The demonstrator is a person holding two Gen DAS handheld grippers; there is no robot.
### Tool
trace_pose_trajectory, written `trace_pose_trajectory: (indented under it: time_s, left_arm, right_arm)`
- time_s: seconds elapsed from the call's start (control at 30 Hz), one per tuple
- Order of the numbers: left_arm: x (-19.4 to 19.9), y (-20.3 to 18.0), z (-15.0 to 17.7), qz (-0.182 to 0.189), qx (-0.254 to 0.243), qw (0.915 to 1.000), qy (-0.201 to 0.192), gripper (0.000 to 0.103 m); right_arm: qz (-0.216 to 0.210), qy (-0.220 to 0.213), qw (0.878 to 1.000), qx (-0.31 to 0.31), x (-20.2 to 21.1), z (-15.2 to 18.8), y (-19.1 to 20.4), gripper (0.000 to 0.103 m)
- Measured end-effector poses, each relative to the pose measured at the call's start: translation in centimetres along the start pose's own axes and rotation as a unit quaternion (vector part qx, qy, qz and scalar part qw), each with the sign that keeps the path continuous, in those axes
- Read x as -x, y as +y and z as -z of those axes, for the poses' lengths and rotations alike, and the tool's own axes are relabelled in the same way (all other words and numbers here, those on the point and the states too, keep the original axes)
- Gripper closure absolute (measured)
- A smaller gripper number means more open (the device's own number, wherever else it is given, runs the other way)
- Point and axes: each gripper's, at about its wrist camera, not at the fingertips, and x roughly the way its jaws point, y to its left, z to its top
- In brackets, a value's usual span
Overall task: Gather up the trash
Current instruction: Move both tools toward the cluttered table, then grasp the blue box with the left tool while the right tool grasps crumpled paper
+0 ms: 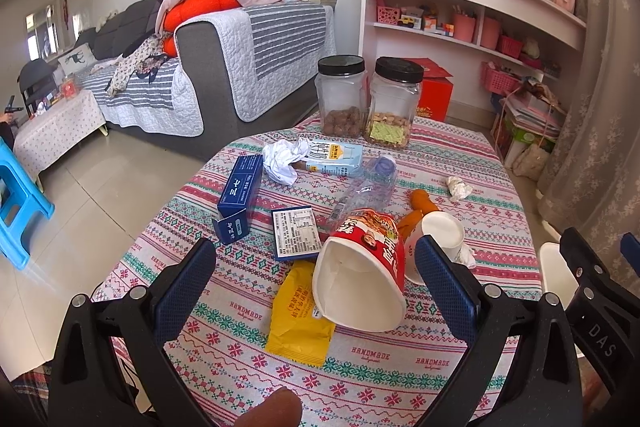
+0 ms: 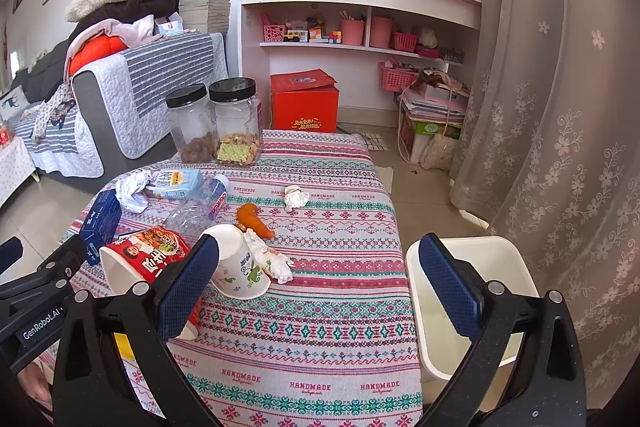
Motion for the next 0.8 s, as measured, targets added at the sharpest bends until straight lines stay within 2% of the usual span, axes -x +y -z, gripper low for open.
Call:
trace_pose_trajectory:
  time_s: [0.07, 0.13, 0.23, 0.33, 0.37, 0.43, 0.5, 0.53, 0.63, 0.7, 0.8]
  left_arm:
    - [-0.1, 1.2, -0.8, 0.002, 0.014, 0.9999, 0.004, 0.006]
    - [0.1, 3.1, -2.4, -0.009, 0.034, 0.9994, -0.008, 0.006]
    - [0.4, 6.8, -5.9, -0.029, 0.079, 0.9961, -0.024, 0.006]
    - [-0.9, 10.0, -9.4, -0.023, 0.106, 0.9939, -0.019, 0.006]
    - [-2.0, 10.5, -10.4, -0.015, 0.101, 0.9948, -0.002, 0.006]
    - [-5.2, 11.2, -11.5, 0.018, 0.086, 0.9944, 0.059, 0.006]
    - [-9.0, 11.7, -11.0, 0.027, 0.09, 0.9868, 0.132, 0.007]
    - [-10.7, 12.2, -10.4, 0.019, 0.097, 0.9827, 0.156, 0.006]
    - [-15.5, 13.5, -8.0, -0.026, 0.122, 0.9704, 0.207, 0.007]
    - [-18.0, 13.8, -7.3, -0.037, 0.124, 0.9629, 0.237, 0.007]
    - [-20.0, 13.2, -7.6, -0.054, 0.1, 0.9658, 0.233, 0.007]
  right_arm:
    - [-0.021, 0.027, 0.999, -0.008, -0.2, -0.1, -0.4, 0.007]
    - [-0.039, 0.05, 0.998, -0.014, -0.5, -0.5, -0.7, 0.007]
    - [-0.063, 0.072, 0.995, -0.017, -0.6, -1.9, -0.8, 0.007]
    - [-0.086, 0.09, 0.992, -0.016, -1.0, -3.4, -0.4, 0.007]
    - [-0.092, 0.099, 0.991, -0.019, -1.5, -3.8, -0.4, 0.007]
    - [-0.099, 0.113, 0.988, -0.024, -2.7, -4.1, -0.5, 0.007]
    - [-0.099, 0.124, 0.987, -0.031, -4.0, -3.5, -0.9, 0.007]
    - [-0.099, 0.135, 0.985, -0.035, -4.7, -3.0, -1.2, 0.007]
    - [-0.109, 0.188, 0.974, -0.058, -7.1, -1.8, -2.3, 0.007]
    - [-0.125, 0.204, 0.968, -0.074, -7.9, -1.7, -2.6, 0.007]
    - [-0.125, 0.211, 0.967, -0.075, -8.7, -1.9, -2.4, 0.007]
